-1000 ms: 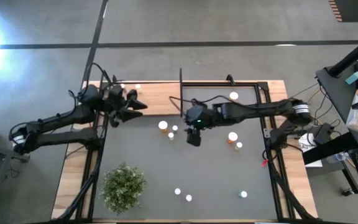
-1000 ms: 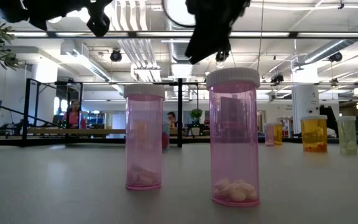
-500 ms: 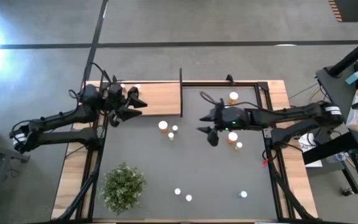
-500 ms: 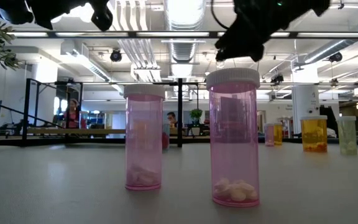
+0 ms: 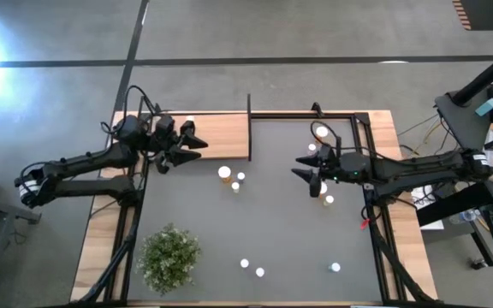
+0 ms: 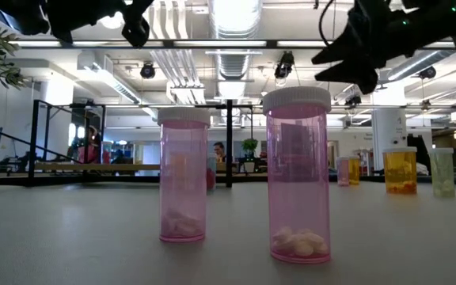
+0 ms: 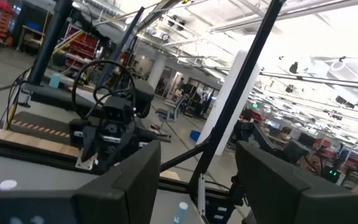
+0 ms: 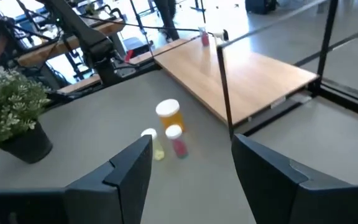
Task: Pick and place medicine bottles onto shelf by color
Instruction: Put the bottom left orange pill bottle on the shelf
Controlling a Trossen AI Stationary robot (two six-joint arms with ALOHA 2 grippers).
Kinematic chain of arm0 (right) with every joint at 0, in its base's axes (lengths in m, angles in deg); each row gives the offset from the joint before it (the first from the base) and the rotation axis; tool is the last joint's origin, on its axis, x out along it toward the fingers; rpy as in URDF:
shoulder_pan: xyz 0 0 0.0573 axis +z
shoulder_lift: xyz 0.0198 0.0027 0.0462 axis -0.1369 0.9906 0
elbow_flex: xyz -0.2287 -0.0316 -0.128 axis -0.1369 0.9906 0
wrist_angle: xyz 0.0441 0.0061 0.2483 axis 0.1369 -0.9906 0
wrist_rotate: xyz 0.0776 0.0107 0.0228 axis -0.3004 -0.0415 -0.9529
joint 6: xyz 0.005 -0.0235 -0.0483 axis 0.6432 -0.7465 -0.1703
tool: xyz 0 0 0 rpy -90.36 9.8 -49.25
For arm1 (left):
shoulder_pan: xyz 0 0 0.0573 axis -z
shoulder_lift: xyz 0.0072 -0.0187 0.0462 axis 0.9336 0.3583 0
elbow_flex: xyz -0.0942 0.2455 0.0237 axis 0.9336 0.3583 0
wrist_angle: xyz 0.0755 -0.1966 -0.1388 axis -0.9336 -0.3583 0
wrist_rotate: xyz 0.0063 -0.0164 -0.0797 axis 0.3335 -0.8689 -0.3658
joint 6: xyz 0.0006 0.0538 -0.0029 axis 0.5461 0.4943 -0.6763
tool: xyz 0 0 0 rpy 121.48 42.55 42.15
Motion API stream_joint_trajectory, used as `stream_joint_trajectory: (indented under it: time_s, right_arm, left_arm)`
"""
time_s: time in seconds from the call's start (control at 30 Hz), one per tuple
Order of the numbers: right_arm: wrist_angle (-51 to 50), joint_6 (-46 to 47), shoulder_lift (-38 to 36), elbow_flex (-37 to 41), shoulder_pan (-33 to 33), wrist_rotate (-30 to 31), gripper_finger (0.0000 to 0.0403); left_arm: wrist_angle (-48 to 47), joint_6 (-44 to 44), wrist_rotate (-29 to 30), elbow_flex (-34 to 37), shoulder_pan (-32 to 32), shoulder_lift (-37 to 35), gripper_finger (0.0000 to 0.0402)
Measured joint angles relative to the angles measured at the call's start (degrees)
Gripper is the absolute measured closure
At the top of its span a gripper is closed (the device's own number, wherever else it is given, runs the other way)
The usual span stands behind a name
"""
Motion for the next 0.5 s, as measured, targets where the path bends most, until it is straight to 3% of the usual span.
stream_joint_trajectory:
  time_s: [0.5]
  right_arm:
    - [4.2,6.8,-6.2,10.9,0.0,2.1,0.0193]
  left_arm:
    - [0.0,-0.5,0.0,0.0,0.0,8.9,0.0209]
